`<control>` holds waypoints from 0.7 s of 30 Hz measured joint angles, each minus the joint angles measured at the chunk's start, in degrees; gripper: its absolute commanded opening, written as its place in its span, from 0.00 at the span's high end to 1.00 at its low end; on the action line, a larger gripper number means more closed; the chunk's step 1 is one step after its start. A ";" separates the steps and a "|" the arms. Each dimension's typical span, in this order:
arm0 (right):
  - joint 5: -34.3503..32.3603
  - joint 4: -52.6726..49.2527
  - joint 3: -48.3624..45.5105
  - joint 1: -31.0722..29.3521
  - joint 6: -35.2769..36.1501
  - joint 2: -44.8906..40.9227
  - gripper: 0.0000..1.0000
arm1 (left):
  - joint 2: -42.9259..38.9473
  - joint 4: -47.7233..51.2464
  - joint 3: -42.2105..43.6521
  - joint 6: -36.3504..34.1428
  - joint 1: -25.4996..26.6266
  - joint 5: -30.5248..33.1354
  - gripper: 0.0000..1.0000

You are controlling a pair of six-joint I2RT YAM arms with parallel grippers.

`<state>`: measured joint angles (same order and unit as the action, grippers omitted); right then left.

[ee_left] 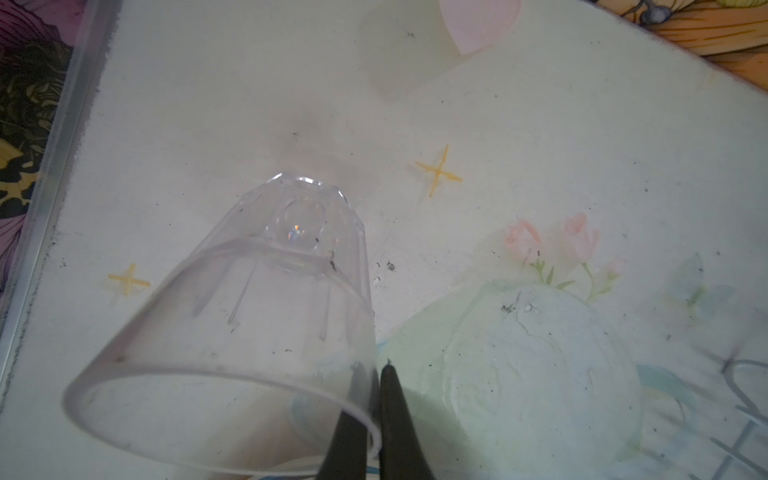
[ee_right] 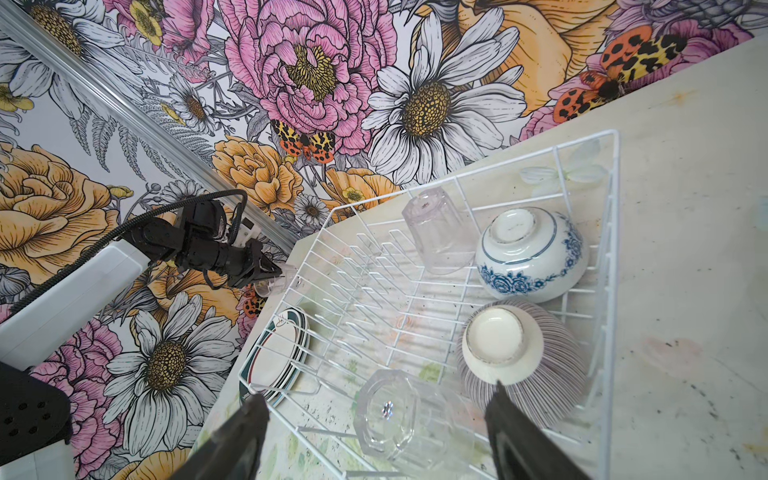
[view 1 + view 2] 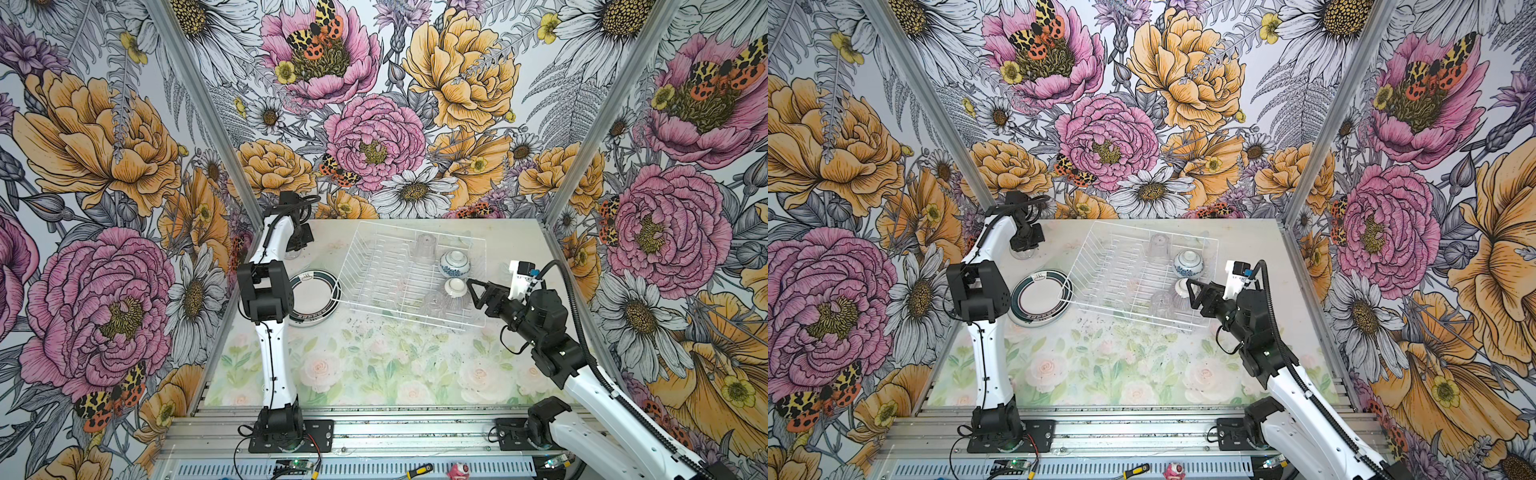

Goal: Unload the mixed dishes from the dish rack
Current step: 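Carry the glass with the left gripper beside the rack while right draws back, then lower the clear glass upright onto the table and open the left gripper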

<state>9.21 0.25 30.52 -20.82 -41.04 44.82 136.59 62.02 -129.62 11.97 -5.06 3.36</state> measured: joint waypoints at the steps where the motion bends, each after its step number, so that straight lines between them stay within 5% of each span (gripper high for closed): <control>1: 0.00 0.00 0.00 0.00 0.00 0.26 0.17 | -0.09 0.17 0.00 -0.17 0.00 -0.04 1.00; 21: 0.00 -0.02 0.00 0.00 0.00 1.79 0.17 | -3.85 6.91 1.16 -3.21 -0.11 -1.46 1.00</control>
<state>9.21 0.23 30.52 -20.82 -41.04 46.61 132.75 68.93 -128.46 8.75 -5.17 1.89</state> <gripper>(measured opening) 0.831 0.067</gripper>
